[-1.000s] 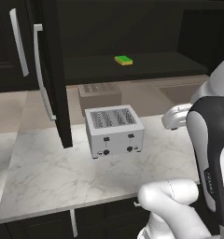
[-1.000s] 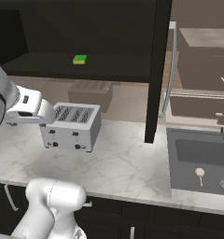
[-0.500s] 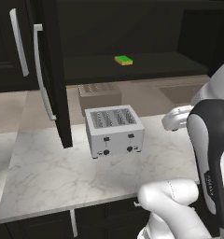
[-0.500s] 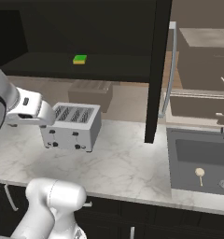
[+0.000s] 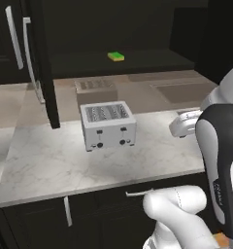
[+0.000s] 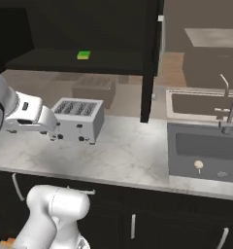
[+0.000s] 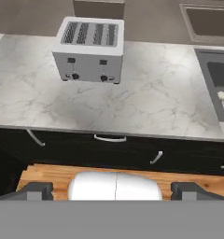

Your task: Pick up the dish brush and sponge from the sink, and place them back in the cabinet, and close the cabinet doors.

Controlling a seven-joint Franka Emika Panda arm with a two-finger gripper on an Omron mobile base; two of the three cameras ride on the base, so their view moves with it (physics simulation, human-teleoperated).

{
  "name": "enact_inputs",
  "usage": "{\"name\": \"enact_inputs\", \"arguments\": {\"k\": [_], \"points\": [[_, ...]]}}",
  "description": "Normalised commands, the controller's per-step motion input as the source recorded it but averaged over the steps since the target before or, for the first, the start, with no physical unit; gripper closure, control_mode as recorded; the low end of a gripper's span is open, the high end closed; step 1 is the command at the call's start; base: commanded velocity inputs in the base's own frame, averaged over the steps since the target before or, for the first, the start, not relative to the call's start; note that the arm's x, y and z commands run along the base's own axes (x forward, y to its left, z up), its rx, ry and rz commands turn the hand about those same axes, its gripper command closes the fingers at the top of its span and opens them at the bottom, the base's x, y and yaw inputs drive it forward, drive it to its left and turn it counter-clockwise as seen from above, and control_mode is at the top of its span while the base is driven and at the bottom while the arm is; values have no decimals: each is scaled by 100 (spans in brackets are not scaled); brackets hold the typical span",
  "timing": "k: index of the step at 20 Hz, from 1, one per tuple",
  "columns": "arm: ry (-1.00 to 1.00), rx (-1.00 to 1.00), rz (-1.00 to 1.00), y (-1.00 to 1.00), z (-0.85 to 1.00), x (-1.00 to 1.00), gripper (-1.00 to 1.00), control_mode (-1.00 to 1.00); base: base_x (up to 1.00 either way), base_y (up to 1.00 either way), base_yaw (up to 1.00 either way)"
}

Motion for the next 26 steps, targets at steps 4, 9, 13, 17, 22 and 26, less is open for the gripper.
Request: {"name": "enact_inputs", "arguments": {"k": [4,9,13,17,22,26], "points": [[0,0,0,0,0,0,-100,100,-87,-61,0],[0,0,0,0,0,0,-100,100,-68,-75,0],[0,0,0,0,0,0,-100,100,-36,-79,0],[0,0,0,0,0,0,-100,100,-9,-81,0],[0,0,0,0,0,0,-100,100,0,-87,0],[0,0,0,0,0,0,-100,100,0,-94,0]]}}
